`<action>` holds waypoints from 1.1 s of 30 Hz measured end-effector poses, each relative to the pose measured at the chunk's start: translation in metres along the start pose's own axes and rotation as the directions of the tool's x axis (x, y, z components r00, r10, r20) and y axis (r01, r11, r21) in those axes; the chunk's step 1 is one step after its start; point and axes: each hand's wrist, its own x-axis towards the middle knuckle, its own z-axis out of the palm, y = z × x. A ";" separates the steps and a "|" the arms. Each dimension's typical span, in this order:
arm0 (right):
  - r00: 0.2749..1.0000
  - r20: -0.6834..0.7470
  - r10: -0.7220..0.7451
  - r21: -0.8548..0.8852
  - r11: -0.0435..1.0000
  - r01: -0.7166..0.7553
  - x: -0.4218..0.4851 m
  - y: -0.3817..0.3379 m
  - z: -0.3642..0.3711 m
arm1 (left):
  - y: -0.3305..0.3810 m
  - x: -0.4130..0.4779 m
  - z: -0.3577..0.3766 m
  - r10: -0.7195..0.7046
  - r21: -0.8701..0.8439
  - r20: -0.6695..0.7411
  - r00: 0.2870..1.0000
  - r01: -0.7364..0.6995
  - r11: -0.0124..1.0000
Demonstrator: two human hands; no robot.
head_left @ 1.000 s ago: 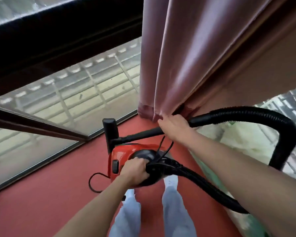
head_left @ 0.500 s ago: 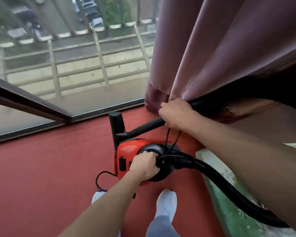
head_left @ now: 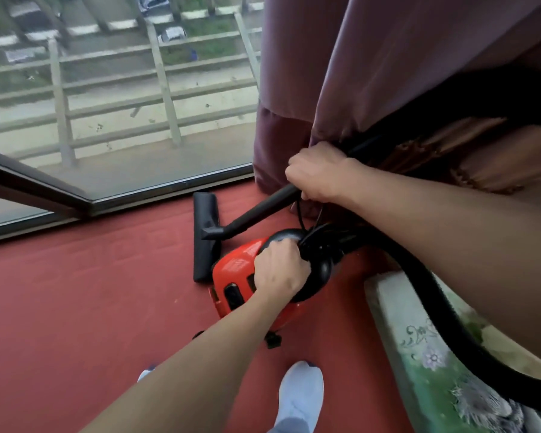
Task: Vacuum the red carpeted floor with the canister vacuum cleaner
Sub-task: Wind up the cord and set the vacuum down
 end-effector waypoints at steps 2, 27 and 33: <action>0.999 -0.021 0.029 0.003 1.000 -0.029 0.005 0.000 0.006 | 0.004 0.005 0.002 -0.034 -0.014 -0.060 0.998 0.034 0.999; 0.965 -0.222 0.137 0.306 0.950 -0.064 -0.091 -0.021 0.053 | 0.026 -0.020 -0.015 -0.155 0.052 0.036 0.987 0.154 0.987; 0.934 0.165 0.317 0.661 0.667 -0.343 -0.167 0.001 -0.026 | 0.053 -0.071 -0.127 -0.105 0.031 0.074 0.992 0.103 0.994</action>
